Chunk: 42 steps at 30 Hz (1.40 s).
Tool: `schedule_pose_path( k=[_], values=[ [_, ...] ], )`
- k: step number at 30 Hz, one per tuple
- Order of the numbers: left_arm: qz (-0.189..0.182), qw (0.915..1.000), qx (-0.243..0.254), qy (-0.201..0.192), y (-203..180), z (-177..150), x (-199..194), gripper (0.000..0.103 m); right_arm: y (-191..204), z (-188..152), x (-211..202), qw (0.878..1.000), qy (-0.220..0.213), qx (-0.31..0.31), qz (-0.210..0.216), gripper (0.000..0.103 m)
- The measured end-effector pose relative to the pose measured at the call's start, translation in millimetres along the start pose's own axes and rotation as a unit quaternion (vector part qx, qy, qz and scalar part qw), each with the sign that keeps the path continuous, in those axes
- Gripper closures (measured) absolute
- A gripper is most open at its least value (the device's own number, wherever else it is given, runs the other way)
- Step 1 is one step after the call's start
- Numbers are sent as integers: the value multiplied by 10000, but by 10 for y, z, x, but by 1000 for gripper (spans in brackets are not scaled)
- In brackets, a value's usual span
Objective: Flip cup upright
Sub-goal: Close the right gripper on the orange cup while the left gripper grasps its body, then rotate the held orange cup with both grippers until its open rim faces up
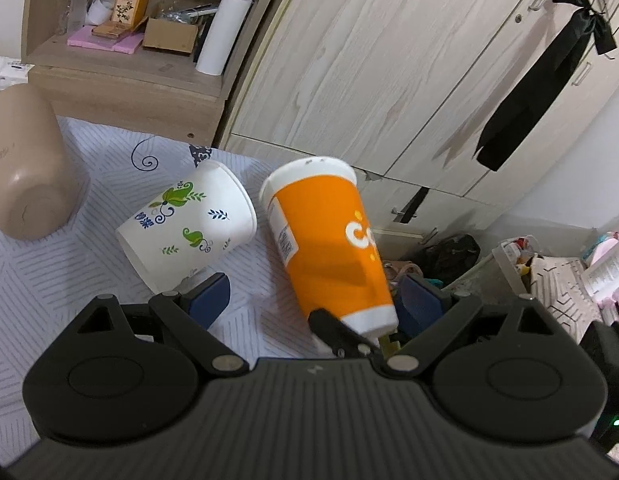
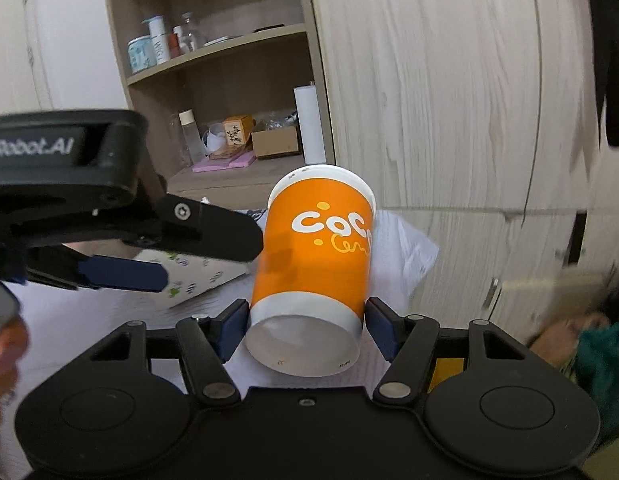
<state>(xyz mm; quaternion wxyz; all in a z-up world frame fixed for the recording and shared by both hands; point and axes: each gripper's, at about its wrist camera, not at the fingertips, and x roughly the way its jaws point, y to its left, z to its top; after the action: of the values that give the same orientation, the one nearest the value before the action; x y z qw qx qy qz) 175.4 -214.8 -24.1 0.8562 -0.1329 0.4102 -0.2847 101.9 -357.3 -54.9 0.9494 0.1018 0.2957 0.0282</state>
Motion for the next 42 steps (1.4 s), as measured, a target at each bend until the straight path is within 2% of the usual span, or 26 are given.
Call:
schedule_pose_path(
  k=[3,6,12,20,24,26,29,32,34,39,42],
  values=[
    [-99,9998,172,-82,-27,-42,-54,12,7,-47,-52,9994,136,190,258,34],
    [-136,9995,267,-67,-34,-79,-87,12,37,-128,-67,9988,217,292,326,34],
    [-333,9993,-9,169,118,-188,-79,16,77,-262,-206,9956,491,591,540,34],
    [-554,9976,-134,399,304,-305,-89,32,165,-418,-312,9879,639,934,1062,35],
    [-543,9976,6,438,327,-334,-85,45,185,-419,-305,9840,723,1033,1262,35],
    [-563,9974,40,451,347,-345,-92,46,189,-414,-307,9835,736,1010,1310,34],
    [-635,9966,21,532,377,-324,-86,46,196,-397,-298,9852,748,850,1285,22],
    [-679,9958,18,617,395,-304,-76,46,166,-360,-276,9878,675,752,1184,21],
    [-710,9952,13,679,403,-291,-65,46,127,-313,-233,9871,647,788,1236,16],
    [-789,9935,32,823,397,-280,-56,47,25,-174,-3,9858,813,854,1197,15],
    [-810,9926,68,901,401,-277,-49,47,23,-180,53,9831,912,881,1321,16]
  ],
)
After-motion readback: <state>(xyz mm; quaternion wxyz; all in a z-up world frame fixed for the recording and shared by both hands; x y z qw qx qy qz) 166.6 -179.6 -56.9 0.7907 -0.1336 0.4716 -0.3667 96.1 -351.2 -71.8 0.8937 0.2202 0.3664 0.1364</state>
